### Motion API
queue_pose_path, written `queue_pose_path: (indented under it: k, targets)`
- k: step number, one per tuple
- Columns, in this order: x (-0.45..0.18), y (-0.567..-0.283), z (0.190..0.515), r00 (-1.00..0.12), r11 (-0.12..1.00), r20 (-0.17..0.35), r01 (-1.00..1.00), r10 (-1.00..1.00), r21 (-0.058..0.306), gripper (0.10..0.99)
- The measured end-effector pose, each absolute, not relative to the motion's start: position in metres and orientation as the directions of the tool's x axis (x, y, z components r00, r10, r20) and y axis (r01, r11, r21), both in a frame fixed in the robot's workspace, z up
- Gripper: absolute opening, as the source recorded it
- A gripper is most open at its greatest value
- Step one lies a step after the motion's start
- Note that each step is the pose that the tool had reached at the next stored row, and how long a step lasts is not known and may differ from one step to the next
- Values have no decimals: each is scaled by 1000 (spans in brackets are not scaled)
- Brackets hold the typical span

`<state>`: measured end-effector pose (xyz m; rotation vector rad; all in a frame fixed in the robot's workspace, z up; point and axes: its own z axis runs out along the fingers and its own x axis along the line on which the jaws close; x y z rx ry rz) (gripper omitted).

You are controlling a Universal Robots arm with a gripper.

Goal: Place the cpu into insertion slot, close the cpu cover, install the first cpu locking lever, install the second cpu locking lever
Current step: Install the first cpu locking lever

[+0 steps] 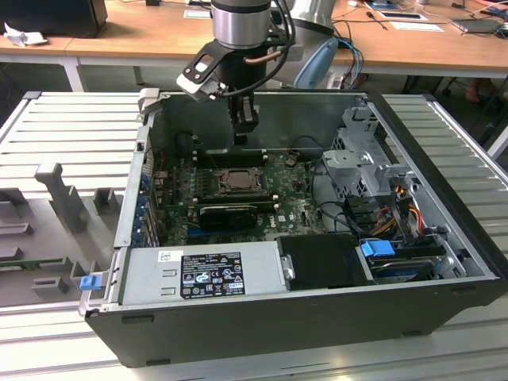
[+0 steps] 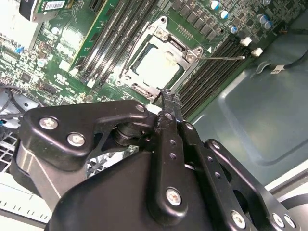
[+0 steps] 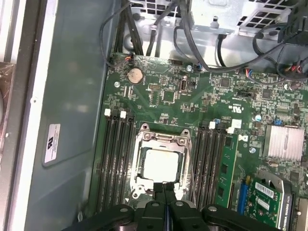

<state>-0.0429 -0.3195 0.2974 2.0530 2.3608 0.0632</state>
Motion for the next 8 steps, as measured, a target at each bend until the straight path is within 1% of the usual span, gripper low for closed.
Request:
queue_pose_path:
  k: [8]
  targets:
    - [-43,-320,297,-222,222,17,974,975,39,106]
